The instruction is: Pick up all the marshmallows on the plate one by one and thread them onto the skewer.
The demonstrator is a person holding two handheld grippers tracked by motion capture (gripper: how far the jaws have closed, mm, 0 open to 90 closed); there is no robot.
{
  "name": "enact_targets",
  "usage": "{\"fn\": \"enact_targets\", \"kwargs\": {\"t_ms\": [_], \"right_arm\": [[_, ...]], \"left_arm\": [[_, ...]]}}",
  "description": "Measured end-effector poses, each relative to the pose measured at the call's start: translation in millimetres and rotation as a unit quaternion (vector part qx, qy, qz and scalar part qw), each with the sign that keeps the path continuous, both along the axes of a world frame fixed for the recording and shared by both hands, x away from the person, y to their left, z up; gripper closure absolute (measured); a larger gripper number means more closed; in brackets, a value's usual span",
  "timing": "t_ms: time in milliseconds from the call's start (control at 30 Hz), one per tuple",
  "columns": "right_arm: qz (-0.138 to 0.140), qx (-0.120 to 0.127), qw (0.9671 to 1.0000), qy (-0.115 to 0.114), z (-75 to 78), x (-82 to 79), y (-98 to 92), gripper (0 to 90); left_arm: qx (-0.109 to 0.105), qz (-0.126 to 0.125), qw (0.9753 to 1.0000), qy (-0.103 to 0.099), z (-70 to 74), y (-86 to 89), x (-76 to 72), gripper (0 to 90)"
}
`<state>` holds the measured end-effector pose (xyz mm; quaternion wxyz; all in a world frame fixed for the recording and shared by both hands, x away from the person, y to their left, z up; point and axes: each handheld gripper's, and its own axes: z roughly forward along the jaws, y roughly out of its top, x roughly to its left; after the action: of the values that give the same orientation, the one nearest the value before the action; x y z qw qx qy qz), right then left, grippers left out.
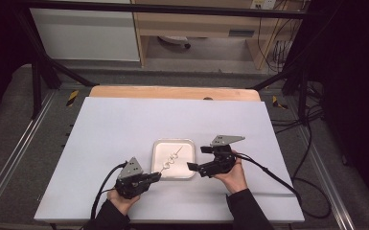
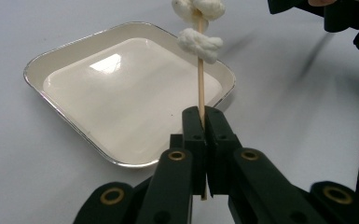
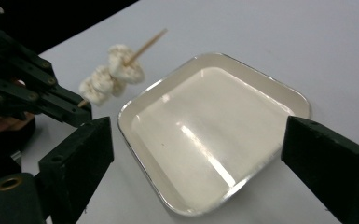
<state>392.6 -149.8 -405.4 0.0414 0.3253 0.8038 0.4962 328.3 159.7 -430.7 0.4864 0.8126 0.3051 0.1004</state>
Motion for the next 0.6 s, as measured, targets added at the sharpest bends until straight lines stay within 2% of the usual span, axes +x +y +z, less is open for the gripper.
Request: {"fn": "enact_targets", "kwargs": {"t_ms": [200, 300, 600], "right_arm": [[-0.016, -0.015, 0.9997, -0.005, -8.2, -4.6, -15.3, 3.2], [-0.021, -0.032, 0.9992, -0.007, -12.3, -7.5, -22.1, 0.7], [-0.038, -0.055, 0.9977, -0.010, -26.9, -15.0, -47.2, 0.6]], "left_arm": [[-0.003, 0.001, 1.0000, 0.003, 0.1, 0.5, 0.2, 87.9], [-0.002, 0.000, 1.0000, 0.003, 0.4, 0.6, 0.2, 87.9], [-0.001, 0.001, 1.0000, 0.009, 1.2, 1.5, 1.6, 87.8]]}}
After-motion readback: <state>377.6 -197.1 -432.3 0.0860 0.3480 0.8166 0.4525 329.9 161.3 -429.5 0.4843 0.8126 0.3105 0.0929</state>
